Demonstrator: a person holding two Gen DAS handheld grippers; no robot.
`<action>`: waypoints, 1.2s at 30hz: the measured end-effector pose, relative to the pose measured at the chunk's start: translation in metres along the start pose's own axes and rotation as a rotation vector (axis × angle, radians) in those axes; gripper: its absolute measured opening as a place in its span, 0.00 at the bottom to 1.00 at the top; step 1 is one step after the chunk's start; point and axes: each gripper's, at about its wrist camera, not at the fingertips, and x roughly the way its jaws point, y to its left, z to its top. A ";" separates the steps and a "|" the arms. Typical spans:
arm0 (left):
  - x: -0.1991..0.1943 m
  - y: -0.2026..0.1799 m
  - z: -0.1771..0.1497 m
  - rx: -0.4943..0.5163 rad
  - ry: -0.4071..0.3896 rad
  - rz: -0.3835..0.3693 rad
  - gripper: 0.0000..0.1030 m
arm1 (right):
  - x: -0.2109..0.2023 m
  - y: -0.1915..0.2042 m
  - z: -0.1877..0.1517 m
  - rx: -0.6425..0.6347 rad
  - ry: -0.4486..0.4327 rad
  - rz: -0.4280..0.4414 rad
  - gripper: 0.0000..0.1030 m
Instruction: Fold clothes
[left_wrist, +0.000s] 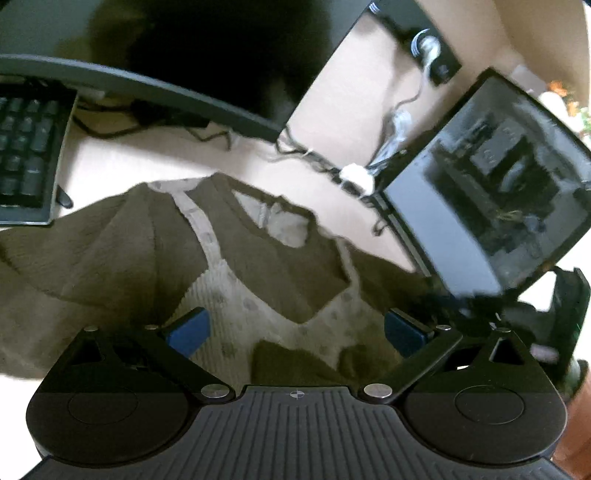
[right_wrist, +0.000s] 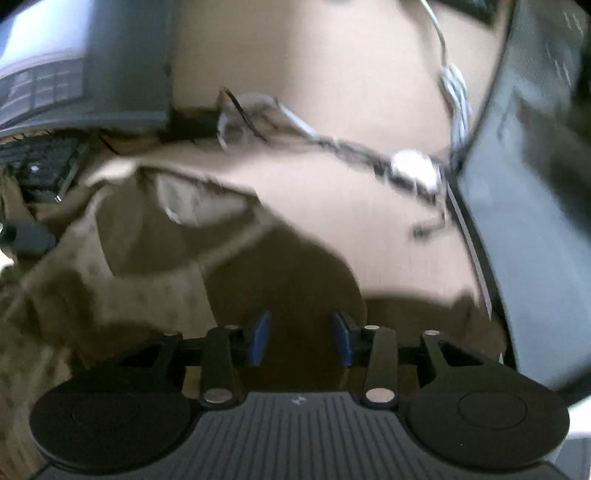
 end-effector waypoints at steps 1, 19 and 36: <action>0.004 0.002 0.002 -0.009 0.001 0.027 1.00 | 0.008 -0.001 0.002 -0.004 -0.006 -0.016 0.35; 0.003 0.030 0.011 -0.172 0.009 0.147 1.00 | -0.028 -0.108 -0.071 0.609 -0.062 -0.186 0.42; -0.085 0.042 0.016 -0.155 -0.078 0.137 1.00 | -0.054 -0.097 -0.012 0.515 -0.348 -0.234 0.03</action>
